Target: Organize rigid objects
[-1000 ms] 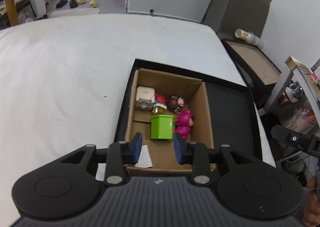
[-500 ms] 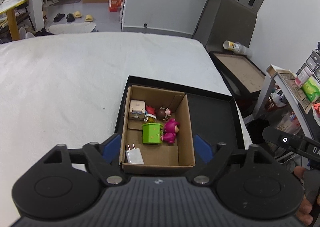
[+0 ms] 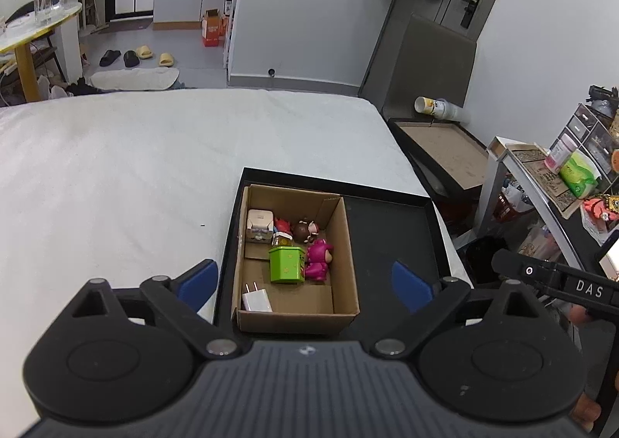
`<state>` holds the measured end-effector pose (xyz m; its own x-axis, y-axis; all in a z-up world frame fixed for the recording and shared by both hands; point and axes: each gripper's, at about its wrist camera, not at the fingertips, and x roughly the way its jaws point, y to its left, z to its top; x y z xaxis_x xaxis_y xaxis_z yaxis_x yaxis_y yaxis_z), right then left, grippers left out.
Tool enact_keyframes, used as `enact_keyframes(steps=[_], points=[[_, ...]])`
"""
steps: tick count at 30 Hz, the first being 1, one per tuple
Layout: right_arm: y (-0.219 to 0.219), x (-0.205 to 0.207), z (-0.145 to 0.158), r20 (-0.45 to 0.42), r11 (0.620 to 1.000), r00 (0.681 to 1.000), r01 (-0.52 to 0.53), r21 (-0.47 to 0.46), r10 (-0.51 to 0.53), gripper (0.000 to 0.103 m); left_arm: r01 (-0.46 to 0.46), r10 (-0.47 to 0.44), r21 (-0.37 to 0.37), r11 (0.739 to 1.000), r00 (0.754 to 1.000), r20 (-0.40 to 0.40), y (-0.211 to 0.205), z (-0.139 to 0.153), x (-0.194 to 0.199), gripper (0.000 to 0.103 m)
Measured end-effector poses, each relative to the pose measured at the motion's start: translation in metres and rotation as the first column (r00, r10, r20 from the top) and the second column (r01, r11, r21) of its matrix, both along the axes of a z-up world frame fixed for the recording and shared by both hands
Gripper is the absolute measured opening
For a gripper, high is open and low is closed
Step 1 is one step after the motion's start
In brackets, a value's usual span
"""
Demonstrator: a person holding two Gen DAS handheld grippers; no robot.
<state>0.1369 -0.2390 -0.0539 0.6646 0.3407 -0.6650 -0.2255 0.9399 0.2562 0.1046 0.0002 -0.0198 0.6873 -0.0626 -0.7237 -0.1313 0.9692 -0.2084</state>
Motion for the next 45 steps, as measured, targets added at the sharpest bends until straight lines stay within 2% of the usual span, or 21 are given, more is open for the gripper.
enact_keyframes(steps=[6, 17, 24, 27, 36, 45], points=[[-0.001, -0.017, 0.014, 0.022, 1.000, 1.000, -0.021, 0.001, 0.021, 0.103, -0.018, 0.017, 0.012, 1.000, 0.999, 0.046, 0.002, 0.014, -0.021, 0.102], [-0.011, -0.039, 0.038, 0.038, 1.000, 0.999, -0.004, 0.019, 0.003, 0.103, -0.015, 0.013, 0.021, 1.000, 0.996, 0.087, 0.004, 0.038, -0.050, 0.102], [-0.014, -0.051, 0.039, 0.035, 1.000, 0.999, 0.009, 0.014, -0.009, 0.103, -0.012, 0.005, 0.057, 0.998, 0.994, 0.112, 0.004, 0.053, -0.068, 0.102], [-0.018, -0.055, 0.039, 0.021, 0.999, 1.000, -0.006, 0.035, 0.005, 0.103, -0.003, -0.004, 0.062, 0.998, 0.993, 0.116, 0.004, 0.058, -0.072, 0.102], [-0.021, -0.064, 0.045, 0.018, 1.000, 1.000, 0.003, 0.007, -0.004, 0.103, 0.032, -0.039, 0.084, 0.996, 0.995, 0.088, -0.006, 0.062, -0.086, 0.102], [-0.013, -0.069, 0.047, 0.013, 1.000, 1.000, -0.023, -0.015, 0.023, 0.103, 0.019, -0.026, 0.083, 0.996, 0.997, 0.075, -0.003, 0.059, -0.090, 0.102]])
